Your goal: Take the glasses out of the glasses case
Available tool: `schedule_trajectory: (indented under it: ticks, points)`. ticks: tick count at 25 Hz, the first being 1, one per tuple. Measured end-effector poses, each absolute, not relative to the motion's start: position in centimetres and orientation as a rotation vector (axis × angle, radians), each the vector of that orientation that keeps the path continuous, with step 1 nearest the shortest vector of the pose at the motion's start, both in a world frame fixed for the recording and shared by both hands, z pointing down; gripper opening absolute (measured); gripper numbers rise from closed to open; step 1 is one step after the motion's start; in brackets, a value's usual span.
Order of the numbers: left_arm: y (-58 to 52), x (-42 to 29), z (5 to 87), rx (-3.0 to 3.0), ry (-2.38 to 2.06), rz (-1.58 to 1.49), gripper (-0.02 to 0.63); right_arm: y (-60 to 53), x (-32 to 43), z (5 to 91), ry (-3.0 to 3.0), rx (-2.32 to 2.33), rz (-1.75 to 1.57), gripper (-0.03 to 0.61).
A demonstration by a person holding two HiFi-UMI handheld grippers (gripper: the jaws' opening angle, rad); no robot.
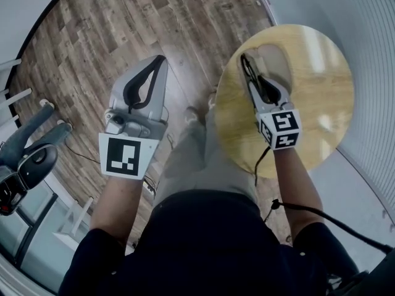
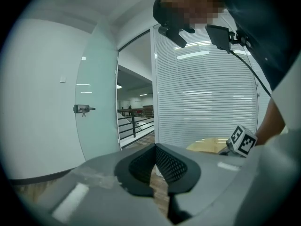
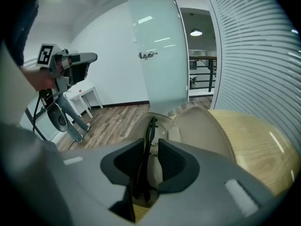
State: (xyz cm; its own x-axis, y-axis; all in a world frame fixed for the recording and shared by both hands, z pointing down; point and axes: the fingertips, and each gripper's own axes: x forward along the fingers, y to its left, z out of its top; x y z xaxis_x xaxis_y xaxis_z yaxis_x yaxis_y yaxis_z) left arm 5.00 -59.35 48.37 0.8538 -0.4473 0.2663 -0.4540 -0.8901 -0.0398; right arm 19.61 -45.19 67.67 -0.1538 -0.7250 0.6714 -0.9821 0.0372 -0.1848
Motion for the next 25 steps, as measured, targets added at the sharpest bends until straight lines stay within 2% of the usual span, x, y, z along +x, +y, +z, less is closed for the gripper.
schedule_trajectory:
  ticks: [4,14,25]
  points:
    - [-59.3,4.3,48.3,2.989,-0.747,0.424,0.005,-45.2,19.2,68.0,-1.908,1.72,0.906,0.038]
    - [-59.4,3.1,46.3,3.016,-0.757,0.391,0.005,-45.2,19.0,66.4,-1.907,1.747,0.87,0.034]
    - [-58.4,3.0,40.8,3.093,-0.735,0.294,0.005,-45.0,19.1,60.9,-1.908,1.844,0.796,0.032]
